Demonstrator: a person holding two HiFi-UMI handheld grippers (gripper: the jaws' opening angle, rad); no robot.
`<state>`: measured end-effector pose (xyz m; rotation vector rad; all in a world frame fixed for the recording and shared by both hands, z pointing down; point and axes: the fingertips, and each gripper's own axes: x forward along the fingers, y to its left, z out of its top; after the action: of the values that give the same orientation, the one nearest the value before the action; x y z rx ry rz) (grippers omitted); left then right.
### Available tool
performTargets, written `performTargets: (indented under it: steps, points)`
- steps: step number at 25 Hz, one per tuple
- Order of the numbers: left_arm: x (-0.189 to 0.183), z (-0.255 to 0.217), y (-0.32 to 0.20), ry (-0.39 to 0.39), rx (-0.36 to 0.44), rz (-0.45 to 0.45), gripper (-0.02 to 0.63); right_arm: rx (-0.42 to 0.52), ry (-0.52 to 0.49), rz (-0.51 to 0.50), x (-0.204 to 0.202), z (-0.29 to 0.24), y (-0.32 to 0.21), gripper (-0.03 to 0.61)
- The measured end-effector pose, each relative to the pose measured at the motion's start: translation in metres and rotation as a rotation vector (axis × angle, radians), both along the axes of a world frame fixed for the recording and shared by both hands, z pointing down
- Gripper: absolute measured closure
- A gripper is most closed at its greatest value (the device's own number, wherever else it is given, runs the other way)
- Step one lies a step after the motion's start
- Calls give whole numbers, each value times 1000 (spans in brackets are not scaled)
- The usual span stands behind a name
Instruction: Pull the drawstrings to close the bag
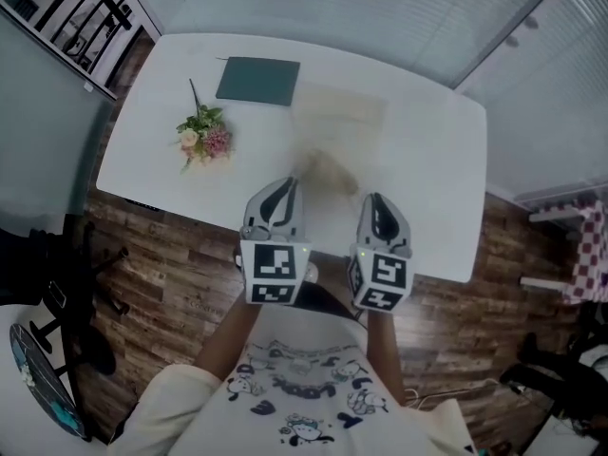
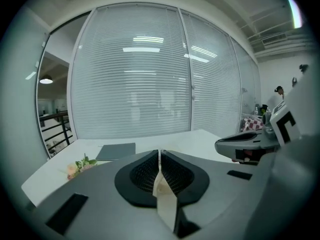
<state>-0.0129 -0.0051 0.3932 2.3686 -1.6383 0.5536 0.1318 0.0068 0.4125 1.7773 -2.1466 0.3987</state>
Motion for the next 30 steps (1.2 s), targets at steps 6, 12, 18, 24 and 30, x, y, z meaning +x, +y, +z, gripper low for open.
performTargets:
  steps: [6, 12, 18, 24, 30]
  points:
    - [10, 28, -15, -8, -57, 66, 568, -47, 35, 27, 4, 19, -12, 561]
    - [3, 74, -24, -56, -165, 121, 486, -122, 97, 16, 7, 47, -21, 561]
    - [1, 94, -40, -91, -198, 193, 446, -181, 126, -3, 8, 69, -31, 541]
    - [1, 108, -53, -99, -233, 247, 446, -270, 154, -67, 1, 97, -36, 405]
    - [2, 122, -61, -96, -268, 310, 446, -372, 300, -209, 2, 133, -40, 405]
